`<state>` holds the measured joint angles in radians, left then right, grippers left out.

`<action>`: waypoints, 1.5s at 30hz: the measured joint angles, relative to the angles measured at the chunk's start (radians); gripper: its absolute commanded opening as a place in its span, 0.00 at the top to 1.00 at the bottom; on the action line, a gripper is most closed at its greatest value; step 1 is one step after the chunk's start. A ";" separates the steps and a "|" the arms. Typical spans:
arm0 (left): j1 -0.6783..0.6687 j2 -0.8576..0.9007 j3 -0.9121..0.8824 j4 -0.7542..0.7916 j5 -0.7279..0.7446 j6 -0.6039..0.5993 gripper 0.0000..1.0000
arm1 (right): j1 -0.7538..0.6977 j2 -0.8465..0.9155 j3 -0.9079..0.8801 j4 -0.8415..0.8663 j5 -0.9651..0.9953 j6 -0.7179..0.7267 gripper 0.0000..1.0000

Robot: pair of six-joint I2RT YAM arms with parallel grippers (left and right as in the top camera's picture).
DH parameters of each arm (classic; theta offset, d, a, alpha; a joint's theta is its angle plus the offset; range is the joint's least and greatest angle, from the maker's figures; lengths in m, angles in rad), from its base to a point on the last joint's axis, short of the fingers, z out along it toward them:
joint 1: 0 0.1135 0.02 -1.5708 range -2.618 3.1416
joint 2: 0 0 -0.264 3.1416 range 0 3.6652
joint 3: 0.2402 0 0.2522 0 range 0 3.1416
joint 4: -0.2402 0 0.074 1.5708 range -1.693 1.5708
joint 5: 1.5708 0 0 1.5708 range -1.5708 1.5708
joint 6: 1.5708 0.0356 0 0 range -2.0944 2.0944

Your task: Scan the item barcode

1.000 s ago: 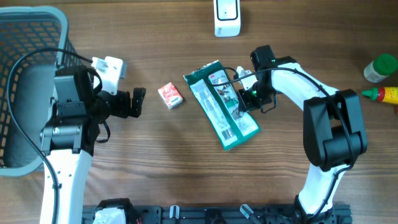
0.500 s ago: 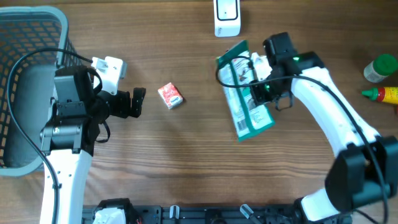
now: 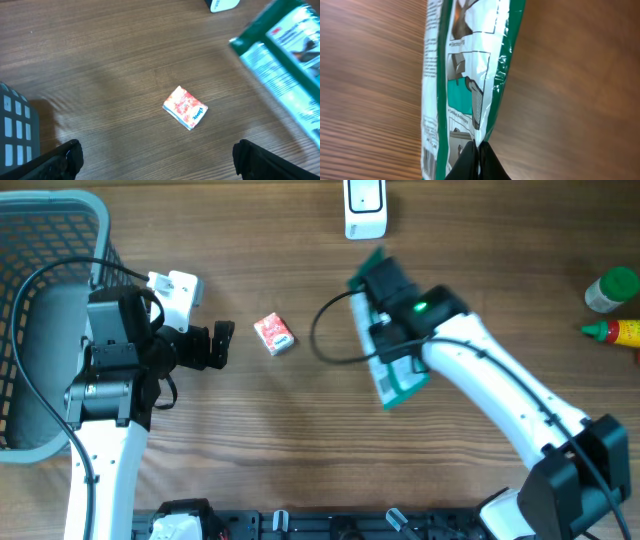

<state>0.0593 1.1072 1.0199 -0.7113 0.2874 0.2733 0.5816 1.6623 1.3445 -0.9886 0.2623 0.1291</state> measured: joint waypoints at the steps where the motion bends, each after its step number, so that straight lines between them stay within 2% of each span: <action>1: 0.000 0.000 0.000 0.000 0.000 0.000 0.00 | 0.025 0.000 0.000 0.014 0.006 -0.002 0.95; 5: 0.000 0.000 0.000 0.000 0.000 0.000 0.00 | 0.088 0.000 0.000 0.060 0.010 -0.014 0.96; 17: 0.000 0.000 0.000 0.000 0.000 0.000 0.00 | 0.091 0.000 0.000 0.071 0.010 -0.018 0.95; 33: 0.000 0.000 0.000 0.000 0.000 0.000 0.00 | 0.153 0.008 0.000 0.060 0.364 0.124 0.96; 45: 0.000 0.000 0.000 0.000 0.000 0.000 0.00 | 0.280 0.174 0.000 0.055 0.508 0.120 0.96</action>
<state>0.0593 1.1072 1.0199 -0.7113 0.2874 0.2733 0.8619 1.8359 1.3445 -0.9340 0.7704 0.2493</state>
